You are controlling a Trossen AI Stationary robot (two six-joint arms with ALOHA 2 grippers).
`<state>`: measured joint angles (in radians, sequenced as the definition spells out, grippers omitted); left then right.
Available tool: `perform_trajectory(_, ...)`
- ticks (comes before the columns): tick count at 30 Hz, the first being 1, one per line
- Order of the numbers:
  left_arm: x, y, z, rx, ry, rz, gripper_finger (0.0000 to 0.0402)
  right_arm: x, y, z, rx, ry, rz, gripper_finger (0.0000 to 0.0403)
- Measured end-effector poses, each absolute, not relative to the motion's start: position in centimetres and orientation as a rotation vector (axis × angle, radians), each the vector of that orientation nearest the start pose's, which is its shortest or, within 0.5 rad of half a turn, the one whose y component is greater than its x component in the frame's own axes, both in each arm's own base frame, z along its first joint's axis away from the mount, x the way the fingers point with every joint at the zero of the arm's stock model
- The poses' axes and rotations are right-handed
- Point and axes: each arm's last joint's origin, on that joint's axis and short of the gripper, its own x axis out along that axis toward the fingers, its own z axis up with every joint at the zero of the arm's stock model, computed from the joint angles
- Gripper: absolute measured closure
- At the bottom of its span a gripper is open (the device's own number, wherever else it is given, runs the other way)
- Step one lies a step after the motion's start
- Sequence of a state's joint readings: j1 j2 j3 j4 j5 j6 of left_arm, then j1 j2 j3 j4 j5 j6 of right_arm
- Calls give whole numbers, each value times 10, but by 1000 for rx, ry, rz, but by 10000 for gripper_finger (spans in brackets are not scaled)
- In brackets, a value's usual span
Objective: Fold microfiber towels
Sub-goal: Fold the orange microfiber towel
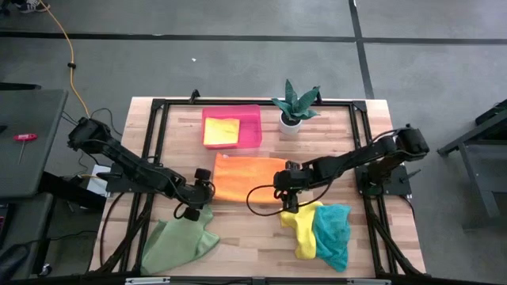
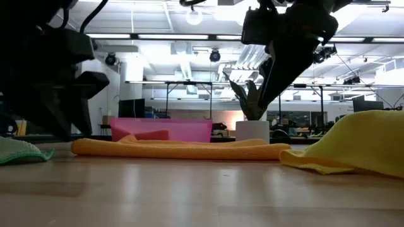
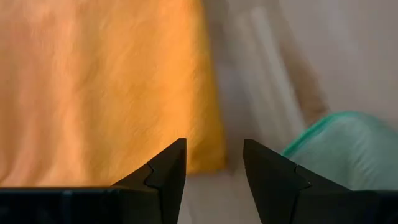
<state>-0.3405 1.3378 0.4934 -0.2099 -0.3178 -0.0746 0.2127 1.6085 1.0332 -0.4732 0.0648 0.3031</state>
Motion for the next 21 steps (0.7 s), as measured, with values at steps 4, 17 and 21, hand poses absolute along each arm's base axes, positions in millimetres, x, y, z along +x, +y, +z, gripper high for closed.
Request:
perform_trajectory(4, 204, -62, 128, 286, 1021, 26, 252, 308, 64, 200, 127, 1061, -38, 199)
perform_trajectory(17, 210, -64, 115, 279, 1052, 42, 297, 306, 64, 198, 124, 1093, -48, 199)
perform_trajectory(21, 210, -64, 116, 273, 1043, 45, 355, 307, 69, 197, 134, 1090, 10, 199)
